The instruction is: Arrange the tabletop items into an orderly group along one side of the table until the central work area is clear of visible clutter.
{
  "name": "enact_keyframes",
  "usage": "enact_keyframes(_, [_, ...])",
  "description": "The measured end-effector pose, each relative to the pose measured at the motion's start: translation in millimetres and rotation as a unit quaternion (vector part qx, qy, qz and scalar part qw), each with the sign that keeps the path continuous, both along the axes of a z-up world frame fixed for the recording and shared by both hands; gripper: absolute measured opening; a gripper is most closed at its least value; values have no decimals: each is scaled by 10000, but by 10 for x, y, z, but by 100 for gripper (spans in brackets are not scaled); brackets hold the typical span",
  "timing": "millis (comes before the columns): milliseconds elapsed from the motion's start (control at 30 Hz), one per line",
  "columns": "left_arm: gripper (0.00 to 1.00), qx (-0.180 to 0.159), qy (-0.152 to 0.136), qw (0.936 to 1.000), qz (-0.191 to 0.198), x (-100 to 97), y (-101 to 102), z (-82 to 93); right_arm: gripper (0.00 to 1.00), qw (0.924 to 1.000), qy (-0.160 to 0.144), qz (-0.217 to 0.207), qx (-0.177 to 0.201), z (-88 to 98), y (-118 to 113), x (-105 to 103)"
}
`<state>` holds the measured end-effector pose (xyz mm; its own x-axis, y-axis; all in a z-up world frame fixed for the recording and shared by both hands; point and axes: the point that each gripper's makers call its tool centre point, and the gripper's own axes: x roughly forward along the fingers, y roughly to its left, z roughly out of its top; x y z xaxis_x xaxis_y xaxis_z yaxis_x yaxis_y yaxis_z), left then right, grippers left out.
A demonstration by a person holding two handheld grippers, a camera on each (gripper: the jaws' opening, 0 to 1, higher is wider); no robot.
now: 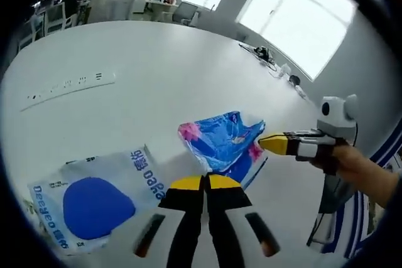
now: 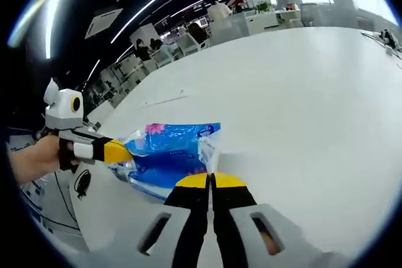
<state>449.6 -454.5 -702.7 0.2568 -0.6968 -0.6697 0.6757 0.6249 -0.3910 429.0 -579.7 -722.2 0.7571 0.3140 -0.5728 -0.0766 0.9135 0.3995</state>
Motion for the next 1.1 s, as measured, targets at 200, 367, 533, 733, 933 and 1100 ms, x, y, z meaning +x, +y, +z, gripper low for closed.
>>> enact_keyframes(200, [0,69,49,9997,224,70,14,-96,0,10000,26,17,20,-126,11,77])
enact_keyframes(367, [0,57,56,9986,529,156,15,-145,0,10000,89,35,-1,-201,38,89])
enact_keyframes(533, [0,173,-24,9979,623,213,4,-230,0,9999,102,-4,89,-235,44,87])
enact_keyframes(733, [0,292,-156,9973,659,225,-9,-271,0,9996,78,-109,257,-324,36,47])
enact_keyframes(933, [0,393,-218,9963,727,247,29,-317,0,9994,54,-109,318,-318,44,79])
enact_keyframes(1100, [0,456,-231,9958,764,249,51,-336,0,9996,38,-102,259,-337,47,106])
